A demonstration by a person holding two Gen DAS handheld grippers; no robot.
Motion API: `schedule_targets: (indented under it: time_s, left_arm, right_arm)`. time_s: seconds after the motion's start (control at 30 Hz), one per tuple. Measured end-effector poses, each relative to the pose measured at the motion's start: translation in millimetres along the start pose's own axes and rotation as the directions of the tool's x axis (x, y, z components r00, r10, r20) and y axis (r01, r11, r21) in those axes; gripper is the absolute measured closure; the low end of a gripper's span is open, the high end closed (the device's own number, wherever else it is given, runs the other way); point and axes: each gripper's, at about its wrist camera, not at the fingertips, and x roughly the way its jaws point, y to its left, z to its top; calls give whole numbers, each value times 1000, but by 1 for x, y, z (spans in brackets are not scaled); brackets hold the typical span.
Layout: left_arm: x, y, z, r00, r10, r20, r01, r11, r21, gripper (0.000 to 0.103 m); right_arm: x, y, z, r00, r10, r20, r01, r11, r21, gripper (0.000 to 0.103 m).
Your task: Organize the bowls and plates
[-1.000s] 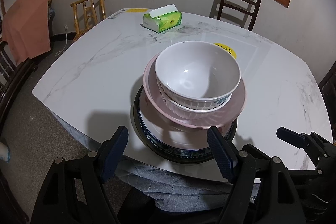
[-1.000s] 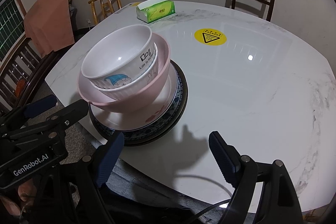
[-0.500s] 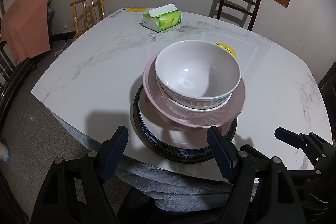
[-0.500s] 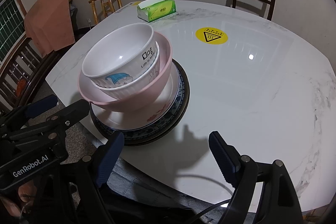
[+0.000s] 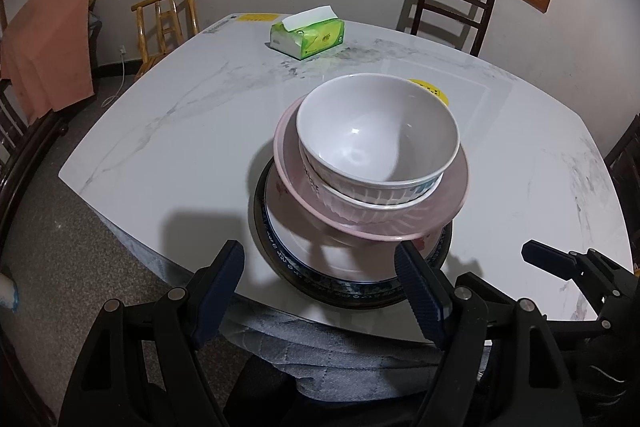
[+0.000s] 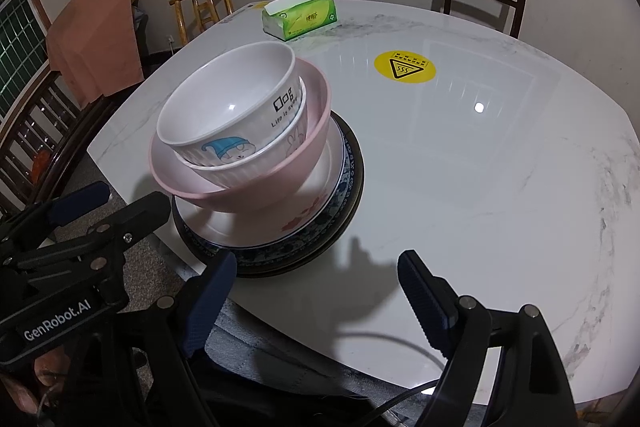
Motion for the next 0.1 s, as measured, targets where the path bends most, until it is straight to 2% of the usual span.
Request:
schedule_targets:
  time_s: [0.1]
  left_arm:
    - [-1,0,0,1000,-4,1,4,1000,2,28]
  right_arm:
    - [0,0,0,1000,2,0,-2,1000,-1,18]
